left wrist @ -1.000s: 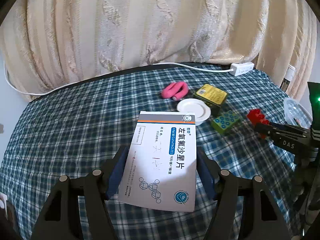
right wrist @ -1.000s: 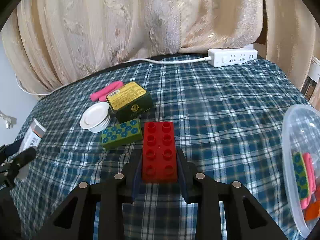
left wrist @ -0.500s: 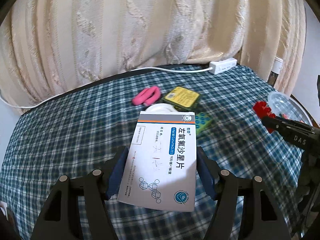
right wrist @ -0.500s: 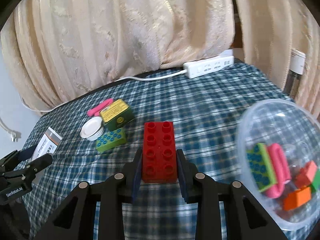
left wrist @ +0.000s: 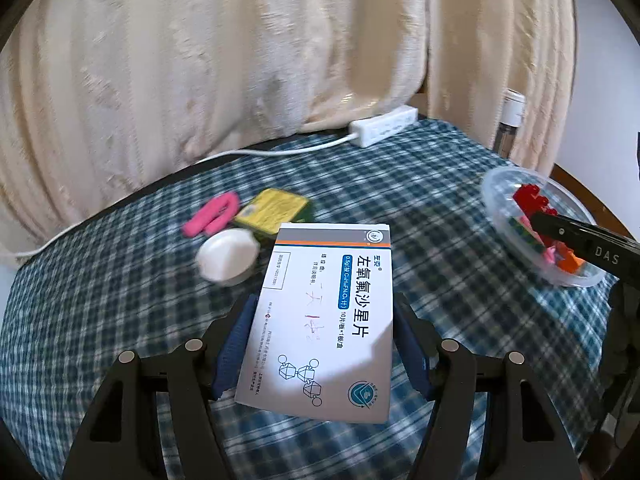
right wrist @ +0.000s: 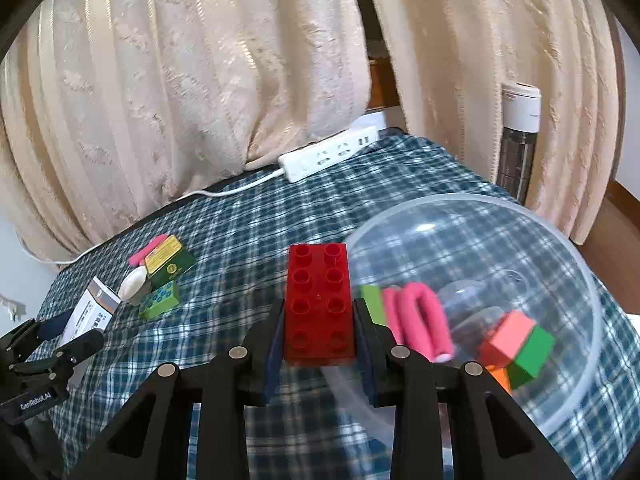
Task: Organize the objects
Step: 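Lift and carry the medicine box and red block with both grippers to the clear bowl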
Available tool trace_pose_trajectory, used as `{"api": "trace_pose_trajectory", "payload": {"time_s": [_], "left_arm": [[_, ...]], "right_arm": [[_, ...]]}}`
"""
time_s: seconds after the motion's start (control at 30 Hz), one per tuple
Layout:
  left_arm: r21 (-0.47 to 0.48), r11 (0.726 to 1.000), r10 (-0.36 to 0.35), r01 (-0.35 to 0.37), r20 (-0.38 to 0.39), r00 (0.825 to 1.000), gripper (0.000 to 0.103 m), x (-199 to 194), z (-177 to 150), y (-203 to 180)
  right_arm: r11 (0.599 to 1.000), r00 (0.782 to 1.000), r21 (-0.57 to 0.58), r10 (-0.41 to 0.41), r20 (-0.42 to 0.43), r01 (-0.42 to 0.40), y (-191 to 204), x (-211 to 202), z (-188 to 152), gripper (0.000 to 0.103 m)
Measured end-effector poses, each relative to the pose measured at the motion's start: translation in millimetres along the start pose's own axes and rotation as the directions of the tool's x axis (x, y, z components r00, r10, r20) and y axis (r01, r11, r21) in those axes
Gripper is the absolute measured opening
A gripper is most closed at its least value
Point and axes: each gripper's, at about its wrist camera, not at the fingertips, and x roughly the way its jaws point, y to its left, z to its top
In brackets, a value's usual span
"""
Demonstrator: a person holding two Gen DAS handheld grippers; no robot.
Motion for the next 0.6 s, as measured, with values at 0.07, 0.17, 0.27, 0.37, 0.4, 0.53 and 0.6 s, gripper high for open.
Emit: {"api": "trace_pose_trajectory", "payload": {"time_s": [0.07,0.17,0.27,0.37,0.4,0.53,0.6], "left_arm": [[0.017,1.000,-0.012,0.012,0.005,1.000,0.068,1,4,-10],[0.040,0.999,-0.030,0.030,0.011,0.999,0.068,3,10,-25],[0.062,0.997,-0.048,0.047,0.014,0.999,0.068,5,15,-39],[0.084,0.994,-0.064,0.063,0.015,0.998,0.068,8,20,-53],[0.091,0.994,-0.070,0.069,0.015,0.997,0.068,10,21,-57],[0.116,0.989,-0.093,0.090,0.015,0.996,0.068,15,27,-73],[0.127,0.987,-0.102,0.099,0.016,0.995,0.068,17,30,-81]], "right_arm": [[1.000,1.000,0.007,-0.002,0.006,0.002,-5,-3,0,0.033],[1.000,1.000,0.014,-0.004,0.012,0.003,-12,-7,-1,0.033],[1.000,1.000,0.021,-0.006,0.018,0.005,-18,-11,-1,0.033],[1.000,1.000,0.029,-0.010,0.024,0.009,-25,-14,0,0.033],[0.999,1.000,0.032,-0.013,0.026,0.012,-28,-15,0,0.033],[0.999,0.999,0.044,-0.025,0.034,0.023,-39,-19,2,0.033],[0.998,0.999,0.052,-0.029,0.038,0.027,-44,-21,2,0.033]]}}
